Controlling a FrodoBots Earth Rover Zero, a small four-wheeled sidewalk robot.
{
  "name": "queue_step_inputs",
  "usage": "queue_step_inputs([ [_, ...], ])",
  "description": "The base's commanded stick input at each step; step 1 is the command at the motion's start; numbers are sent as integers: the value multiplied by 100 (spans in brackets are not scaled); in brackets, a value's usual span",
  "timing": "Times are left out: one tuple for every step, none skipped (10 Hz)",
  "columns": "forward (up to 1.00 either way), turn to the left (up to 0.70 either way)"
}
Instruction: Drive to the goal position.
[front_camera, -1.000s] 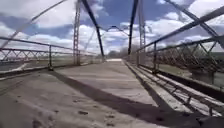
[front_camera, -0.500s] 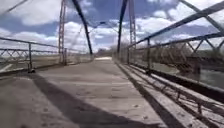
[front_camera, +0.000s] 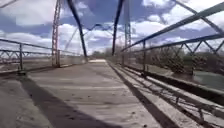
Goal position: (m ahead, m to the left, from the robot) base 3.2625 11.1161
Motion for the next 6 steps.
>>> queue_step_inputs([
  [100, 0],
  [100, 0],
  [100, 0],
  [100, 0],
  [100, 8],
  [100, 23],
])
